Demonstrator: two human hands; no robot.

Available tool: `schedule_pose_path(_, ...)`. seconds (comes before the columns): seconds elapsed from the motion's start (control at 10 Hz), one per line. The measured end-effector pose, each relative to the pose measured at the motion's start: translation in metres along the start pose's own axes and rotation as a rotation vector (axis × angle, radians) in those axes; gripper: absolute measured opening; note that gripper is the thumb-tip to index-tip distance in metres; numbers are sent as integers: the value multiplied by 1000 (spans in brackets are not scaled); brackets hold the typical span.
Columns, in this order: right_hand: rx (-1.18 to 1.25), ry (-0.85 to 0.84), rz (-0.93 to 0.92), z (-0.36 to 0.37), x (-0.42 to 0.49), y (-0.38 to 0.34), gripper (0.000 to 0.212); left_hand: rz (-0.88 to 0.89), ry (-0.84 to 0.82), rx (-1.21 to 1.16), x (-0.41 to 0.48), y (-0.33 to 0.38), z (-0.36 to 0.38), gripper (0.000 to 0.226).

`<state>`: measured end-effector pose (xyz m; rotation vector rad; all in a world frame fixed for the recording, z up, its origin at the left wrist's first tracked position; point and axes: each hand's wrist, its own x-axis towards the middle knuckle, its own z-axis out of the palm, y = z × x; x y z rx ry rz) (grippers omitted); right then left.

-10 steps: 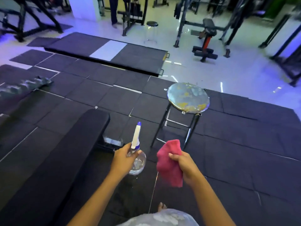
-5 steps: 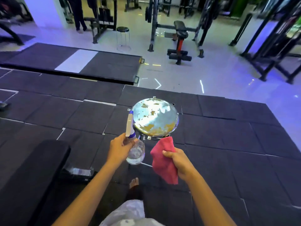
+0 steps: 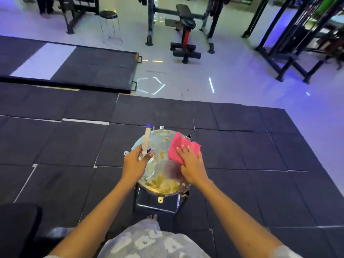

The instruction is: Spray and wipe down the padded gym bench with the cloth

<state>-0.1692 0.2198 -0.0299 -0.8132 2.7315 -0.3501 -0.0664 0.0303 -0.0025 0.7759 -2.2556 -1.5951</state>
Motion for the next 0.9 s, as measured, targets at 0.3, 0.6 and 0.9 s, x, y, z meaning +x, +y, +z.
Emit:
schedule_pose_path(0.3,-213,-188,-83,76,-2,16,82,47,-50,63,27,-23,7,21)
schedule_pose_path(0.6,-146,-206,-41,87,8,24,97,-35,-193,372,14,-44,10,66)
schedule_pose_path(0.9,-58,-128,-393,72,-60,-23,82,-125,51,586,-104,-42,-4,66)
